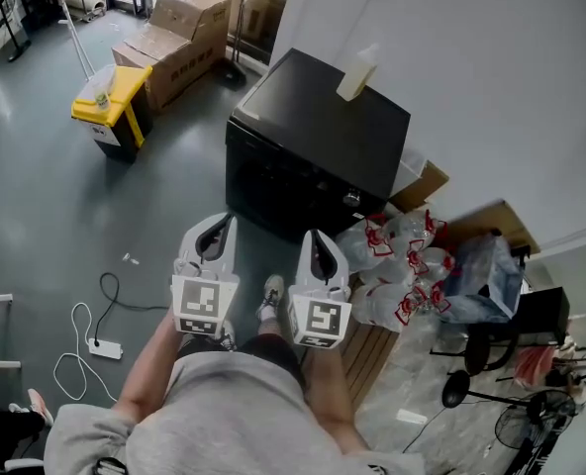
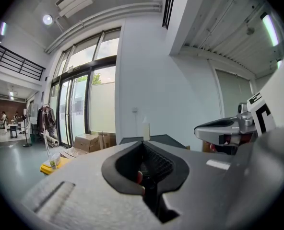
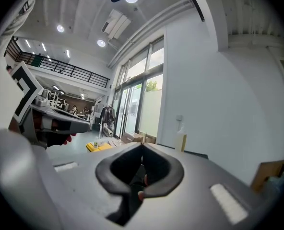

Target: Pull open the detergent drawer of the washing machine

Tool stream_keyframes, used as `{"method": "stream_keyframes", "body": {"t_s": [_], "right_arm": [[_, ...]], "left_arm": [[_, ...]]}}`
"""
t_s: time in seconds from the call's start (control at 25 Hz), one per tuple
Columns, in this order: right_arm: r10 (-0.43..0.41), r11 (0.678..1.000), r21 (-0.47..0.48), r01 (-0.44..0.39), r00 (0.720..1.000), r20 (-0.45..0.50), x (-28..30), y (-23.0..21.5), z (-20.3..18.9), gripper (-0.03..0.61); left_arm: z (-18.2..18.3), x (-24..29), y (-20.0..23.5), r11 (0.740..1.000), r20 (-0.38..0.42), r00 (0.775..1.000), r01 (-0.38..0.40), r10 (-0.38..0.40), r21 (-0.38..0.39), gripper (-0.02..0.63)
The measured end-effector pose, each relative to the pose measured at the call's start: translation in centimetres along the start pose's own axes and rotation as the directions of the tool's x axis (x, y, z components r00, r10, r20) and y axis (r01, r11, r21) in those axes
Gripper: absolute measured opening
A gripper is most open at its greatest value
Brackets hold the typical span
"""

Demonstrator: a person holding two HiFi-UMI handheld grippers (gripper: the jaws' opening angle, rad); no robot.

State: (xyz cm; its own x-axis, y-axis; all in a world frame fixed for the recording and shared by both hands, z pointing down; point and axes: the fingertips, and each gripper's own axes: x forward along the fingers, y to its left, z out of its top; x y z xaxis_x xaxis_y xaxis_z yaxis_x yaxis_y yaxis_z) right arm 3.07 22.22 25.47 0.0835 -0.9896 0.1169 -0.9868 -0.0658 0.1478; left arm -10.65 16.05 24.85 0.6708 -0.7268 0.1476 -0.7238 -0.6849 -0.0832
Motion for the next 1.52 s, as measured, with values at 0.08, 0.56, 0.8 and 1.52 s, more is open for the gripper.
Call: {"method": "stream_keyframes", "body": {"t_s": [0.08,0.56,0.8,1.52], "right_arm": [[0.013,1.0,-0.003,-0.013,1.0,0.003,1.0,-0.9,0.2,0.005],[0.098,0.995,-0.005,-0.098,0.995,-0.006,12.9,-5.3,-0.2,0.005],[0.159,0.987,0.001,-0.159,0.987,-0.019,18.9,-7.1,-1.0,0.005],[0.363,0.932,0.054,-0.36,0.925,-0.107,29.7,-5.9,-7.8,0.005]], "left_arm": [[0.2,1.2,0.0,1.0,-0.001,1.0,-0.009,0.009,-0.006,0.01],[0.7,11.3,3.6,0.994,-0.037,0.994,-0.106,0.105,-0.017,0.009],[-0.2,16.1,5.4,0.985,-0.078,0.983,-0.169,0.166,-0.039,0.011],[-7.2,24.2,8.9,0.934,-0.217,0.924,-0.342,0.314,-0.107,0.01]]}}
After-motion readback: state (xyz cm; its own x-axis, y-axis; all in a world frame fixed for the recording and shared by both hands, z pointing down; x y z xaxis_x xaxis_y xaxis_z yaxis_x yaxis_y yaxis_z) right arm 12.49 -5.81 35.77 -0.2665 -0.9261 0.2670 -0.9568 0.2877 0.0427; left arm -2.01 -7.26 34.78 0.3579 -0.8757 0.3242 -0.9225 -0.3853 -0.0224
